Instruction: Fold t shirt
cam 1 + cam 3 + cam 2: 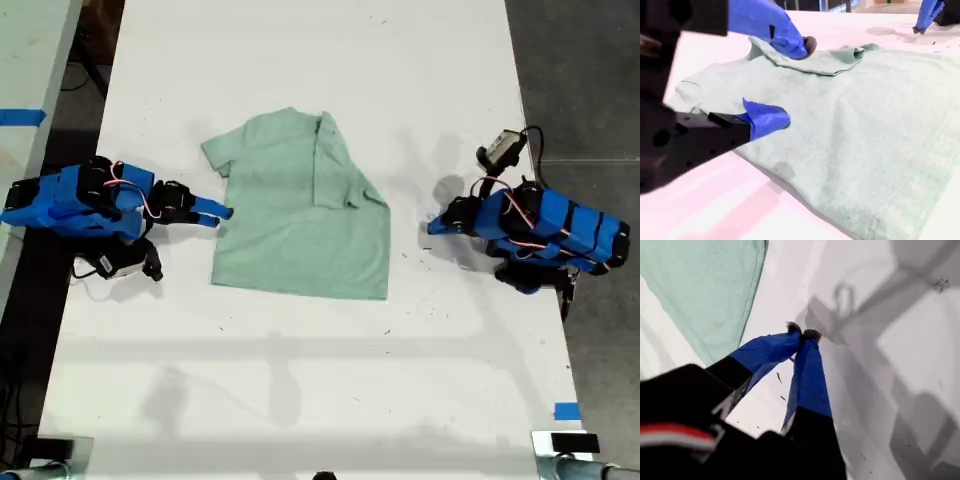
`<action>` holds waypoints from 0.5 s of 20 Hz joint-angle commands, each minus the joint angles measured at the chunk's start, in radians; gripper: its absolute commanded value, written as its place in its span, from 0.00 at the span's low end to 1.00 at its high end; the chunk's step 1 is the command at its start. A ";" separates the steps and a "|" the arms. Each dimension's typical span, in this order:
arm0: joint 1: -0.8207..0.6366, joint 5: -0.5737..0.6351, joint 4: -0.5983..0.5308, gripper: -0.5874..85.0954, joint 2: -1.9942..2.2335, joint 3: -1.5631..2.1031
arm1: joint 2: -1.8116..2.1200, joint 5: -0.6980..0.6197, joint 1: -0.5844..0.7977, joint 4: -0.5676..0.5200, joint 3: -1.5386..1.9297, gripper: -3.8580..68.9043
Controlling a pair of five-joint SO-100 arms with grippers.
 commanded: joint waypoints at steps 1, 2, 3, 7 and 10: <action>-0.018 -0.020 -0.011 0.22 0.008 0.009 | 0.011 -0.002 -0.015 0.002 0.037 0.08; -0.018 -0.020 -0.011 0.22 0.008 0.009 | 0.011 0.002 -0.015 0.002 0.037 0.08; -0.018 -0.020 -0.011 0.22 0.008 0.009 | 0.011 0.008 -0.018 0.002 0.037 0.08; -0.018 -0.020 -0.011 0.22 0.008 0.009 | 0.011 0.011 -0.023 0.002 0.037 0.08; -0.018 -0.020 -0.011 0.22 0.008 0.009 | 0.011 0.009 -0.026 0.002 0.037 0.08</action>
